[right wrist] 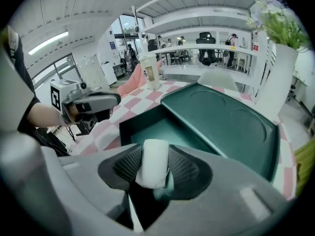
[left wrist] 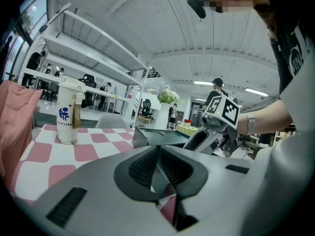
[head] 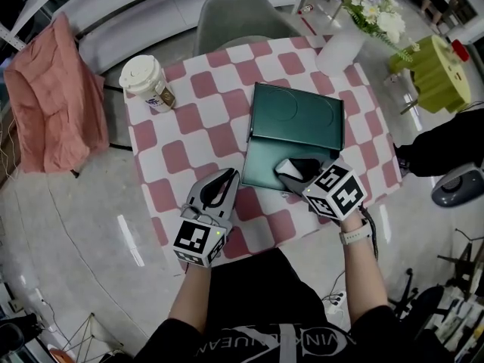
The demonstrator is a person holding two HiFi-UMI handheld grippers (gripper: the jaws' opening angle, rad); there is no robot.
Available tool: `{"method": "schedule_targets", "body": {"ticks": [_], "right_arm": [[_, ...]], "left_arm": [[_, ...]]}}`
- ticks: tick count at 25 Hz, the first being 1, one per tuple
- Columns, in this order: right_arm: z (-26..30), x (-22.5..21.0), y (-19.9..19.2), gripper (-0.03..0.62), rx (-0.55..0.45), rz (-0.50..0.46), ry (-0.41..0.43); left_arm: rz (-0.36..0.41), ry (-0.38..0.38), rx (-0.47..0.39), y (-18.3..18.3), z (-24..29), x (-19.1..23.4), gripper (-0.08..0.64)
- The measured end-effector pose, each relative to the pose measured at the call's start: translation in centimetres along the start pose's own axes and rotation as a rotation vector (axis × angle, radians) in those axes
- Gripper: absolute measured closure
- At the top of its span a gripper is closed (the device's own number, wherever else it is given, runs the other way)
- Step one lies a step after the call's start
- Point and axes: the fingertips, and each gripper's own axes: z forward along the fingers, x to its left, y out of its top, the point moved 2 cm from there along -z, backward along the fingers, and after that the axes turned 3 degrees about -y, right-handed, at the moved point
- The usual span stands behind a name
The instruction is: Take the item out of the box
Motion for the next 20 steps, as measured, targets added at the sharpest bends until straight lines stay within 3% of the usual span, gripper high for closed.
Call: {"method": "schedule_targets", "body": {"ticks": [10,20], "right_arm": [[-3.1,-0.1,1.4,0.425,-0.158,0.046,-0.055],[-6.7,-0.5,2.3,0.425,-0.343,0.102,-0.166]], "left_arm": [[-0.003,-0.021,-0.009,1.4,0.0,-0.3,0.535],[-0.006,-0.038,-0.03,3.1,-0.1,-0.5,0.535]]}}
